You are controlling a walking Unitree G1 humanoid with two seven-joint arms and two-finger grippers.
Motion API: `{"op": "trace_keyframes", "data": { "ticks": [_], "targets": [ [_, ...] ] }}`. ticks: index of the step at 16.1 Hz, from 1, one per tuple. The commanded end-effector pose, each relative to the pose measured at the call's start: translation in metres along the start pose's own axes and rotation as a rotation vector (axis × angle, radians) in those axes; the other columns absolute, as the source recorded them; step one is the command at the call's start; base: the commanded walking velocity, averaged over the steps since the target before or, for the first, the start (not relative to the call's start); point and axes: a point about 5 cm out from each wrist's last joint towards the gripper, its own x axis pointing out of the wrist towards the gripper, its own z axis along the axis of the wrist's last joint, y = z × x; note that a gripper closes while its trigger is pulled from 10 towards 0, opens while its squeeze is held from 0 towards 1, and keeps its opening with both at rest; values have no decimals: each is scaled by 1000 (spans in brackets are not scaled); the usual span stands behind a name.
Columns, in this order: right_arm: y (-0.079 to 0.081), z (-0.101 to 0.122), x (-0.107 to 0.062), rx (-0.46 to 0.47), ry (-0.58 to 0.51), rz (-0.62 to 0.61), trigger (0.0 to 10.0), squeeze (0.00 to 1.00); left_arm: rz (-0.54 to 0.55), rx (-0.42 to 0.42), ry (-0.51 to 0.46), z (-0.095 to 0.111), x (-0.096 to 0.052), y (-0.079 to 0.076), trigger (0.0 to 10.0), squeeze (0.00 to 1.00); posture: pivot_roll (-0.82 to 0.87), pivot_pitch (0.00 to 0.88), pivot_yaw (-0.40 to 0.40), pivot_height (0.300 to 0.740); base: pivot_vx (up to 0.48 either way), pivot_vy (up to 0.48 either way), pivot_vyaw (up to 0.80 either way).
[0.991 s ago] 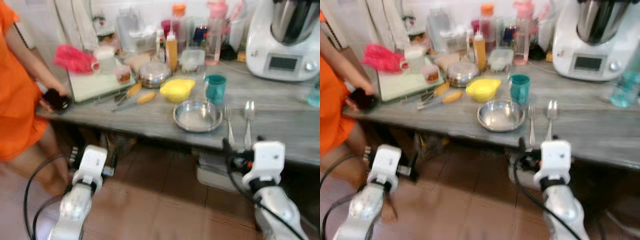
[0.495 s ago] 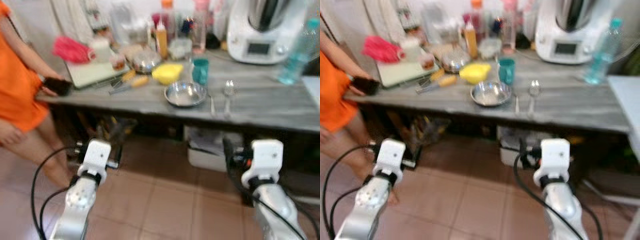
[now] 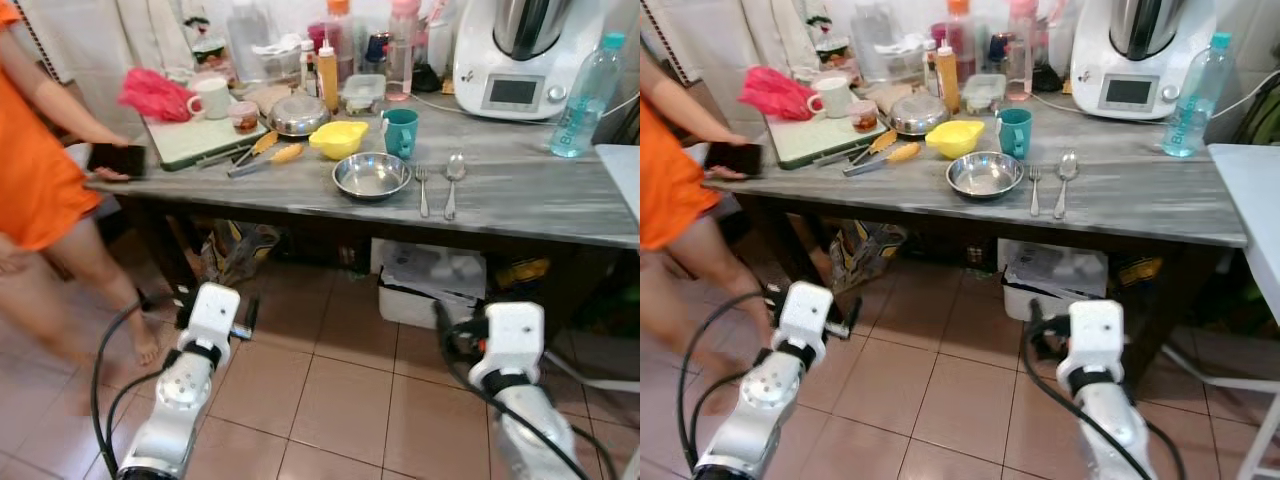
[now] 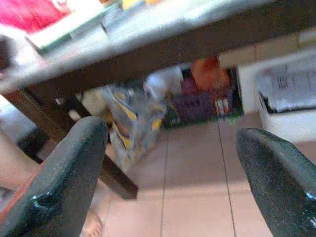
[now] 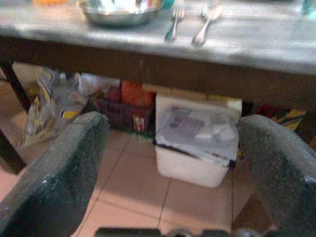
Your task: Setting the table
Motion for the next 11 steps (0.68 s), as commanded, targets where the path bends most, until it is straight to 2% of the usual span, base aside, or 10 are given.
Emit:
{"op": "trace_keyframes", "data": {
  "ticks": [1, 3, 6, 7, 8, 10, 11],
  "targets": [
    [2, -8, 2, 6, 22, 7, 10000, 0, -2, 15, 13, -2, 4, 0, 10000, 0, -177, 0, 87, 740, 0, 0, 0],
    [5, -45, 5, 55, 145, -14, 10000, 0, -44, -27, 135, -26, 14, -11, 10000, 0, -176, 0, 87, 740, 0, 0, 0],
    [14, -76, 7, 84, 268, 10, 10000, 0, -95, -54, 258, -45, 16, -24, 10000, 0, -187, 0, 83, 740, 0, 0, 0],
    [18, -95, 8, 89, 351, 25, 10000, 0, -169, -24, 336, -59, 10, -36, 10000, 0, -194, 0, 78, 740, 0, 0, 0],
    [18, -114, 6, 115, 432, 17, 10000, 0, -220, 3, 443, -79, -3, -45, 10000, 0, -204, 0, 78, 740, 0, 0, 0],
    [19, -128, 4, 103, 493, 34, 10000, 0, -255, 15, 524, -93, -13, -51, 10000, 0, -218, 0, 79, 740, 0, 0, 0],
    [23, -139, 0, 106, 556, 47, 10000, 0, -277, 23, 599, -105, -24, -54, 10000, 0, -222, 0, 82, 740, 0, 0, 0]
  ]
}}
